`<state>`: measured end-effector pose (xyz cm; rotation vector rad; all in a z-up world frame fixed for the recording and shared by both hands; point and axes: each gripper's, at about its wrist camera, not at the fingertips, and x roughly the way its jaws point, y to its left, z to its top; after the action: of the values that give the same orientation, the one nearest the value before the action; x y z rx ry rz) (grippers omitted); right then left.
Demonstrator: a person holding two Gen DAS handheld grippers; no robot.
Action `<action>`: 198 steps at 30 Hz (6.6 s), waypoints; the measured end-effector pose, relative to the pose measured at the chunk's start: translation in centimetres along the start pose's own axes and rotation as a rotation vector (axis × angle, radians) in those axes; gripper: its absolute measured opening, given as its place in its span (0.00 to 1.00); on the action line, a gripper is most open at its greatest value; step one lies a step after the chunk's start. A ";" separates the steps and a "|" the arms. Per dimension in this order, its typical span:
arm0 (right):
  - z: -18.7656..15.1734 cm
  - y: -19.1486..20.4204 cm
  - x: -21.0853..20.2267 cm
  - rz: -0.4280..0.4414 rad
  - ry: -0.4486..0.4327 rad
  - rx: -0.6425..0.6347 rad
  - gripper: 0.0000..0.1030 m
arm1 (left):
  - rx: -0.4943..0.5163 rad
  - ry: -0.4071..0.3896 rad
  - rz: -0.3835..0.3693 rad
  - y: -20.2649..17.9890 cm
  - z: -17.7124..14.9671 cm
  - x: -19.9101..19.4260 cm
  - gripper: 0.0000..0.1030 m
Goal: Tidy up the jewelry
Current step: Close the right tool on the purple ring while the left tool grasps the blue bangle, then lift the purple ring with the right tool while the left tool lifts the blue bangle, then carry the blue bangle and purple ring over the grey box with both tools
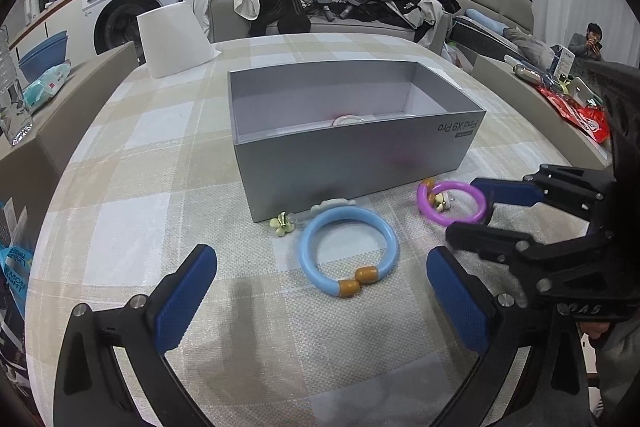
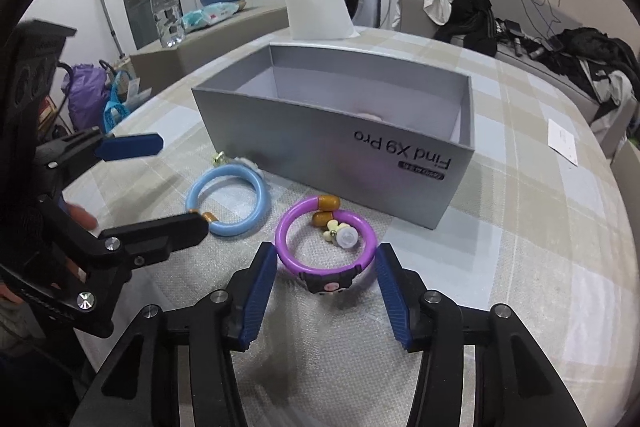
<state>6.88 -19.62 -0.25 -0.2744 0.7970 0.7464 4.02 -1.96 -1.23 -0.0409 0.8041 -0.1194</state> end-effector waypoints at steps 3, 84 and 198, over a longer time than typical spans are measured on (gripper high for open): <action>0.1 -0.6 -1.3 0.029 -0.056 0.026 0.48 | 0.013 0.019 -0.027 -0.2 0.0 0.3 0.99; 1.4 1.0 2.4 -0.061 0.081 -0.034 0.59 | 0.045 0.007 -0.054 0.0 -0.1 0.2 0.04; 5.9 -5.1 -1.7 0.019 -0.204 0.172 0.46 | 0.007 -0.184 0.070 0.4 5.5 0.3 0.55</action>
<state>12.87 -21.25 4.71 -0.0351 0.6653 0.7061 8.21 -1.70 2.28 -0.0171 0.6202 -0.0515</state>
